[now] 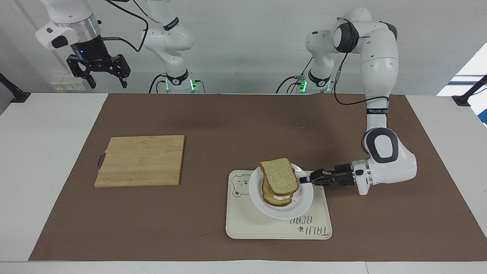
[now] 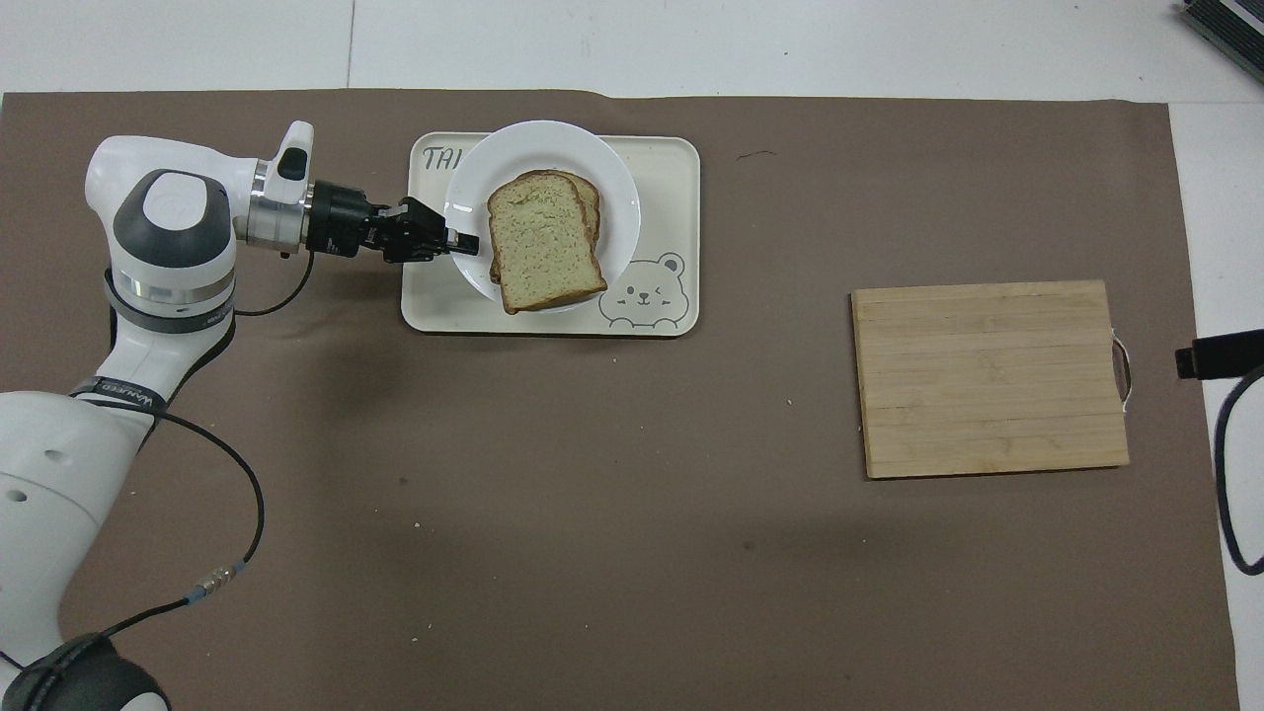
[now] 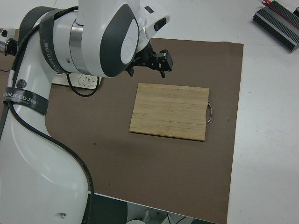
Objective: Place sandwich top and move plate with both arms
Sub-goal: 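Slide the plate with the left gripper onto the bear tray, then open the left gripper and release the plate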
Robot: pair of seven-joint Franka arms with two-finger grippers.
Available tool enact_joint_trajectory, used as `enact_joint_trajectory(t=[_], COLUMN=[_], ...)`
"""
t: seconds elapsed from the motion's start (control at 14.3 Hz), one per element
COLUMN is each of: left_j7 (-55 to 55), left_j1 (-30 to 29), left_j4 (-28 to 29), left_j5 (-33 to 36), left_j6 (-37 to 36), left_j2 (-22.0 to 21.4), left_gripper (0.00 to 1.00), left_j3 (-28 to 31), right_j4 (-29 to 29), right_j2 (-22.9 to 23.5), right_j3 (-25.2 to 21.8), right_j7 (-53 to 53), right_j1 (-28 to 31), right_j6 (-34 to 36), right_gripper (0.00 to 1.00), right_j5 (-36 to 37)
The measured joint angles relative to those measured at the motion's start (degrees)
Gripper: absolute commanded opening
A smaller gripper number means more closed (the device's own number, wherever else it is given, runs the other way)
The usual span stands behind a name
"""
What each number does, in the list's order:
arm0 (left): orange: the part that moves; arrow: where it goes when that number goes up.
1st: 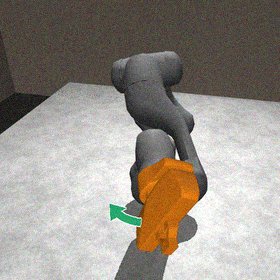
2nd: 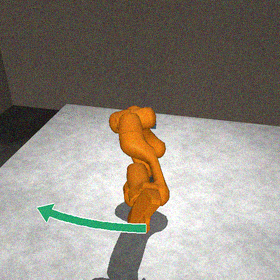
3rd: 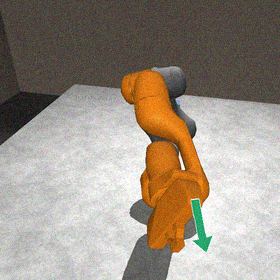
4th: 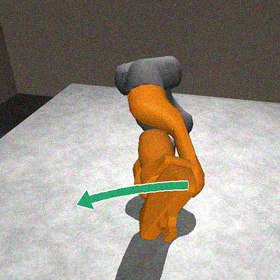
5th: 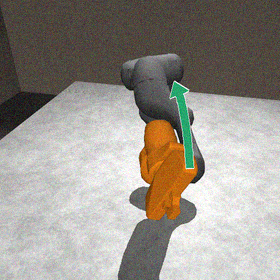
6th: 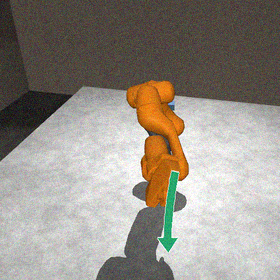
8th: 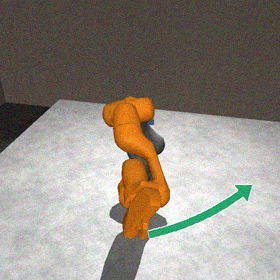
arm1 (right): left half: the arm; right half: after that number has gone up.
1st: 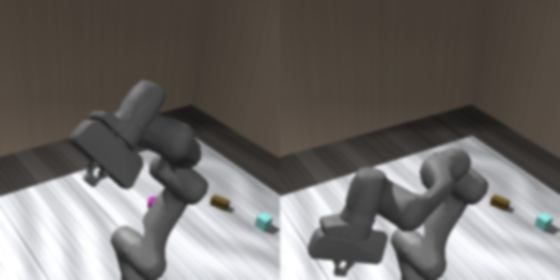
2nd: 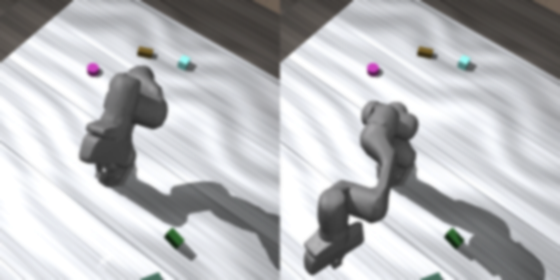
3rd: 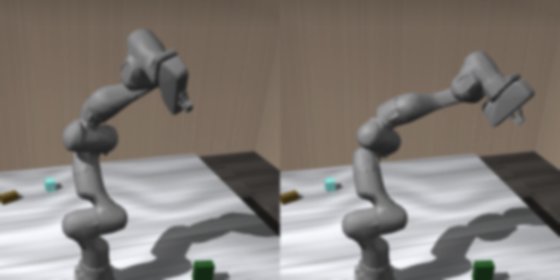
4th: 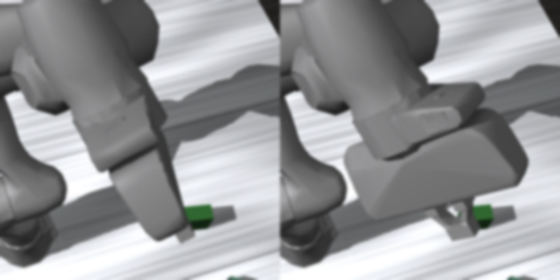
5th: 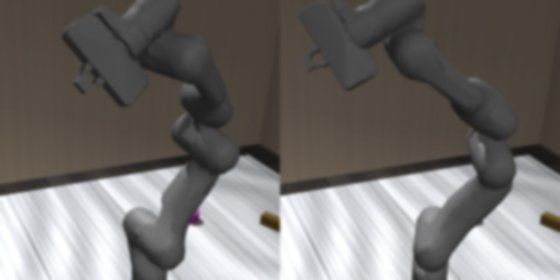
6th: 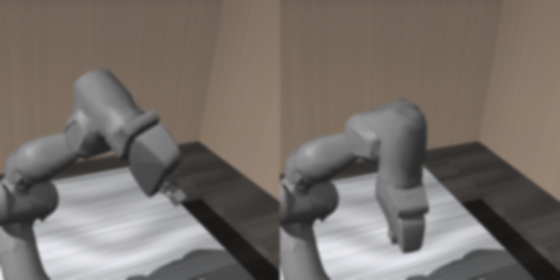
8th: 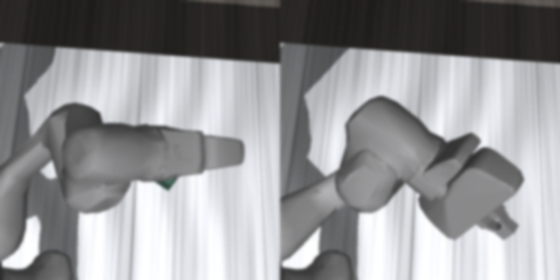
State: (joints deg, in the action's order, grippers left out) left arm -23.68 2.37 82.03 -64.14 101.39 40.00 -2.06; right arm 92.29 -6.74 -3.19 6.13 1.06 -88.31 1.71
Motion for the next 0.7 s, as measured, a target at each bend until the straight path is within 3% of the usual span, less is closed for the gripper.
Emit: enact_joint_trajectory(t=[0.21, 0.42, 0.49, 0.56, 0.7], left_j7=[0.47, 0.49, 0.42, 0.42, 0.43], left_j1=[0.26, 0.35, 0.35, 0.36, 0.32], left_j4=[0.09, 0.13, 0.12, -0.12, -0.27], left_j5=[1.07, 1.15, 1.12, 0.84, 0.85], left_j6=[0.60, 2.34, 2.46, 2.36, 2.32], left_j2=[0.53, 3.80, 4.75, 4.96, 4.93], left_gripper=[0.00, 0.00, 0.13, 0.99, 1.00], left_j3=[0.01, -0.05, -0.11, -0.33, -0.39], right_j4=[0.00, 0.00, 0.00, 0.00, 0.00], right_j2=[0.00, 0.00, 0.00, 0.00, 0.00], right_j3=[0.09, 0.16, 0.16, 0.16, 0.16], right_j7=[0.00, 0.00, 0.00, 0.00, 0.00], right_j1=[-0.01, -0.03, -0.05, -0.06, -0.06], right_j6=[-0.06, -0.06, -0.06, -0.06, -0.06], right_gripper=[1.00, 1.00, 1.00, 1.00, 1.00], right_j5=[0.00, 0.00, 0.00, 0.00, 0.00])
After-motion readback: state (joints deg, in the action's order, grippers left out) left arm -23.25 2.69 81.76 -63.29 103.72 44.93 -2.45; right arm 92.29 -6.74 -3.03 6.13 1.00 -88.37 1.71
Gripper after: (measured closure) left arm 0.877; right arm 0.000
